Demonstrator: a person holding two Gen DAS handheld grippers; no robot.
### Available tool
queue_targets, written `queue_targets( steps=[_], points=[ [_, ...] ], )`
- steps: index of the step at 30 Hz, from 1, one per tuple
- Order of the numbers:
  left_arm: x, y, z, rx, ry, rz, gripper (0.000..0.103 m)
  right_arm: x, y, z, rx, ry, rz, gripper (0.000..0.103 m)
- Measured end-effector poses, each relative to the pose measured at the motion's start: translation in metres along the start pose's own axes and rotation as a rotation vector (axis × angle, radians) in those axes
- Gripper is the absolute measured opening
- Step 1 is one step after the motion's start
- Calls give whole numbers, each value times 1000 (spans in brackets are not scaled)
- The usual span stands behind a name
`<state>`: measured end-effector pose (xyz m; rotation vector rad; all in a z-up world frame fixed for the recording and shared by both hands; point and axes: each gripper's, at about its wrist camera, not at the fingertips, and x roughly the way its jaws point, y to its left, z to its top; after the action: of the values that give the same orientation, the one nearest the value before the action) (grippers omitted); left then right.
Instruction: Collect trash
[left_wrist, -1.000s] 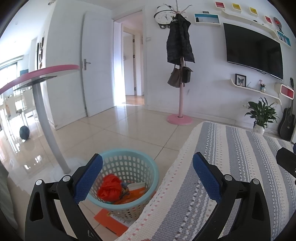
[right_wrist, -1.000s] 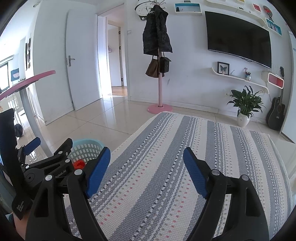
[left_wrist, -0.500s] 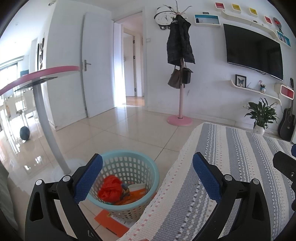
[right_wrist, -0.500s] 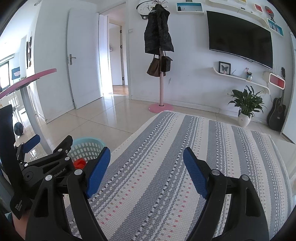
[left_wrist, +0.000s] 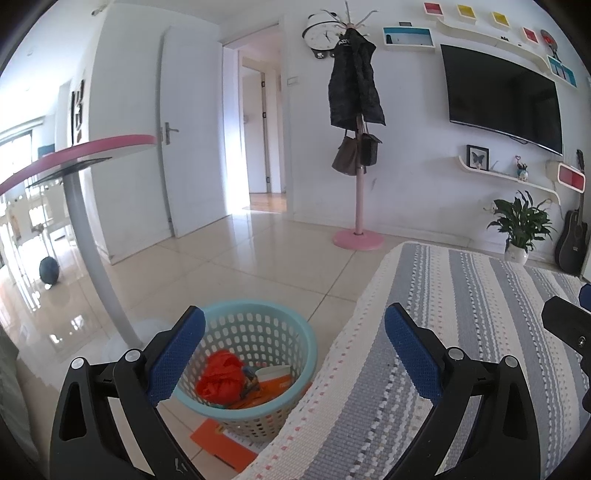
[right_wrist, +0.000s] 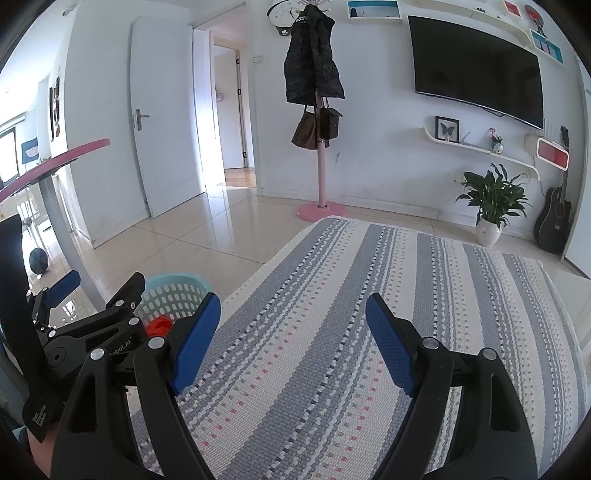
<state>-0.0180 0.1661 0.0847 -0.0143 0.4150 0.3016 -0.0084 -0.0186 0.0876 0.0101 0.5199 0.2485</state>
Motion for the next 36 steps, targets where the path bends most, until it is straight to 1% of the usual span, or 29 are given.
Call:
queue_targets(
  steps=[19, 25, 33, 36],
  points=[
    [0, -4, -2, 5, 1, 0, 95, 1, -3, -1, 12, 7, 6, 77],
    [0, -3, -2, 2, 6, 3, 95, 5, -8, -1, 35, 17, 8, 77],
    [3, -4, -3, 11, 21, 0, 95, 4, -5, -3, 23, 19, 14, 77],
    [3, -4, -3, 14, 22, 0, 95, 4, -5, -3, 23, 18, 12, 79]
  ],
)
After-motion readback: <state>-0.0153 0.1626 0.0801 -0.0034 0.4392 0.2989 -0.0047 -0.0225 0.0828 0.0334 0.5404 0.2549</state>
